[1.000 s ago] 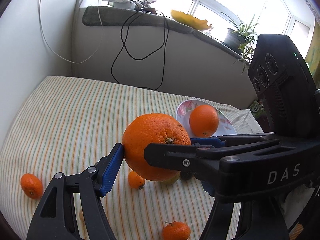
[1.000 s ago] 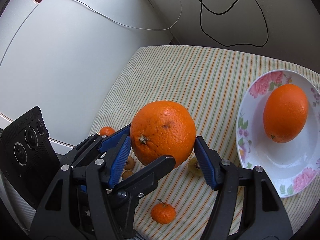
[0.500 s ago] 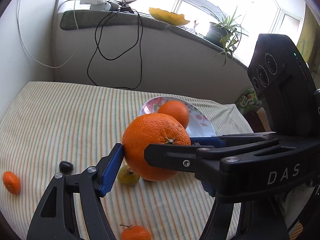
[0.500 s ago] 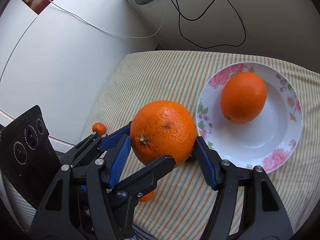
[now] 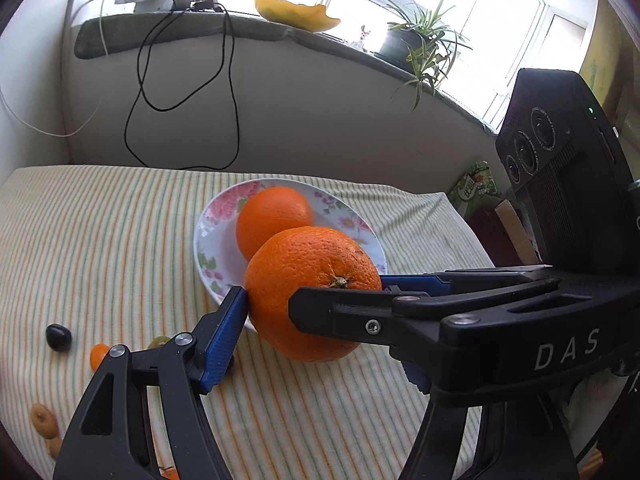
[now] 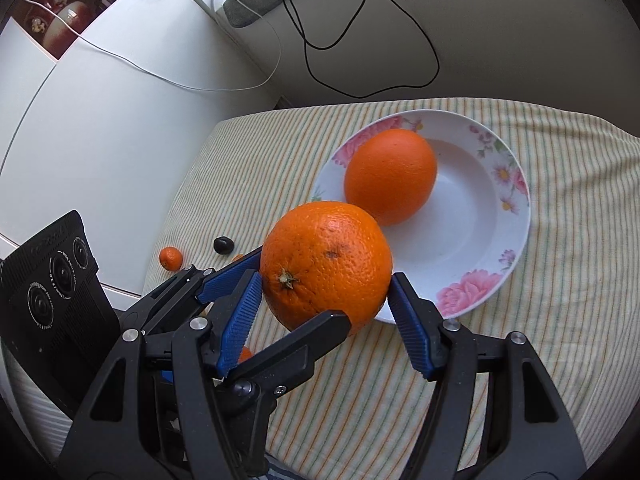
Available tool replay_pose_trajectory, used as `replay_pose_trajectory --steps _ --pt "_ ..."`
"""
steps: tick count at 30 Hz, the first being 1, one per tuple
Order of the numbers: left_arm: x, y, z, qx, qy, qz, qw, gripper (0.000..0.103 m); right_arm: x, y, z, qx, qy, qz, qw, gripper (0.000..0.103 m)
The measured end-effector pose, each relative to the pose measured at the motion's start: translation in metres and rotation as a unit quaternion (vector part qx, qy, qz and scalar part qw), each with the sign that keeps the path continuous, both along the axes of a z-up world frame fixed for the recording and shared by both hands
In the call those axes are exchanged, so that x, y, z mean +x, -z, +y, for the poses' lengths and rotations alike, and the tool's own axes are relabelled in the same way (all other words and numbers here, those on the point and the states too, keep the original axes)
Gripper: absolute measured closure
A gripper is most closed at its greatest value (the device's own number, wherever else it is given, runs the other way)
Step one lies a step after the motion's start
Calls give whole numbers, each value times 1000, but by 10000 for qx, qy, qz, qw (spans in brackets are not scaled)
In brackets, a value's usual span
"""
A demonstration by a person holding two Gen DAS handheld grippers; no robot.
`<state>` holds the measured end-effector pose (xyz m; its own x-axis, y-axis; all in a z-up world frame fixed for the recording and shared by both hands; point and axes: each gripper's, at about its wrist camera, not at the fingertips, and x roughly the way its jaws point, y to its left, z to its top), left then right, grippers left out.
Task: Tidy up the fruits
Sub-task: 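Carry the second orange in the right gripper to the bowl, then set the orange beside the first one and open the right gripper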
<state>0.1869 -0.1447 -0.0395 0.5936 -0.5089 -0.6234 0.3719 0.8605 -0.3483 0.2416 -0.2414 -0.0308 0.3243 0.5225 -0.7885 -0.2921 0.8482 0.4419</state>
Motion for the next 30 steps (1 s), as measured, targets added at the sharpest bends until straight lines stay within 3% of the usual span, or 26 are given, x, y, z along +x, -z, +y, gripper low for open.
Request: replay_pose_trajectory --steps 14,30 --pt "11 8 -41 101 114 207 9997 34 4 8 -52 16 274 92 9996 35" --pt "27 14 -54 110 154 303 9994 34 17 14 -67 -46 355 210 9991 35"
